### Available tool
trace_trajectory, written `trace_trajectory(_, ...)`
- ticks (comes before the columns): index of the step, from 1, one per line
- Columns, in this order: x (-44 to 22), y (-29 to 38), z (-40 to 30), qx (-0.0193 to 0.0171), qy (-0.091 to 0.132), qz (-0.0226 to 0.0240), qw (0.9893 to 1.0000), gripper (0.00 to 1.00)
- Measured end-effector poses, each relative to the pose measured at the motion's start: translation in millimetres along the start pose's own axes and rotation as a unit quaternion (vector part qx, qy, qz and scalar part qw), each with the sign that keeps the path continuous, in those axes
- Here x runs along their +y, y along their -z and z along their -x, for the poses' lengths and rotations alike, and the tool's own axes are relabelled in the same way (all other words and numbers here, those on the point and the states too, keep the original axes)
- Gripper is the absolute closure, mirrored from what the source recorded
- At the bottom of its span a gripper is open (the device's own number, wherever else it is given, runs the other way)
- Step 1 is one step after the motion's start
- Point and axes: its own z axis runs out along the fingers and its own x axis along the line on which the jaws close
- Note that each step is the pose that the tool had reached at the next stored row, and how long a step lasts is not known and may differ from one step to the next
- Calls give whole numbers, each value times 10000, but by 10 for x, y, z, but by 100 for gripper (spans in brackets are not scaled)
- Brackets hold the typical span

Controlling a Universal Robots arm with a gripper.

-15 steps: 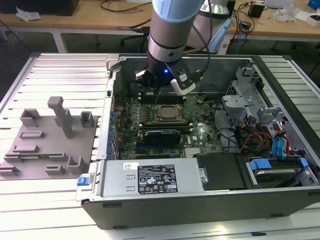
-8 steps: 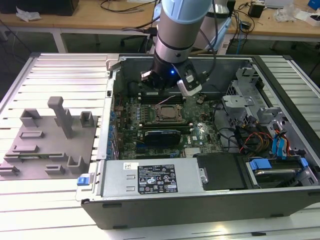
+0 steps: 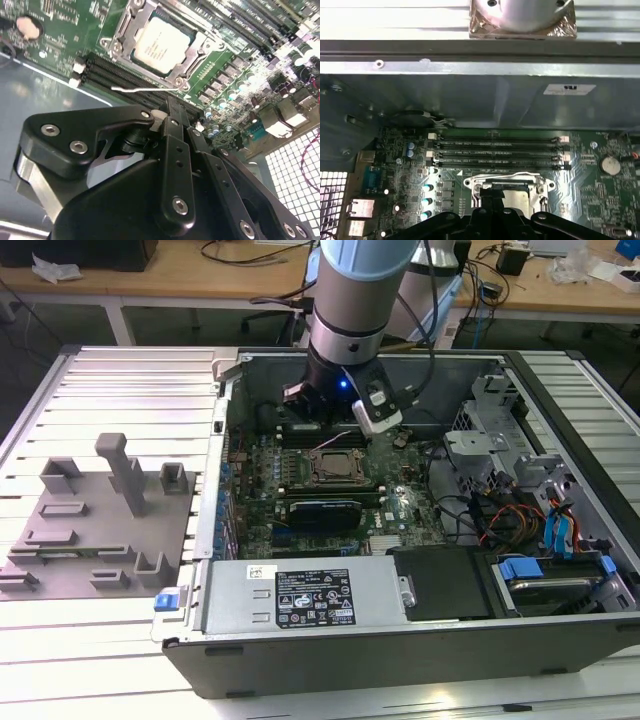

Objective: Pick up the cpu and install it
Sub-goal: 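Install the first cpu locking lever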

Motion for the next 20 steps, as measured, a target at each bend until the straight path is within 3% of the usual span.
trace_trajectory(2,-1,0,1,-7,-86,-101,9999,89)
trace_trajectory(5,0,-1,1,-8,-89,-103,9999,89)
trace_trajectory(9,-17,-65,5,-5,-90,-102,9999,89)
trace_trajectory(12,-21,-82,17,36,-100,-124,9999,89)
trace_trajectory(14,-15,-84,20,84,-116,-189,9997,89)
trace_trajectory(16,-4,-86,21,149,-137,-338,9992,89)
trace_trajectory(17,-1,-87,21,159,-142,-373,9991,89)
trace_trajectory(19,-1,-90,21,147,-140,-394,9990,89)
trace_trajectory(20,-1,-93,20,94,-129,-399,9991,89)
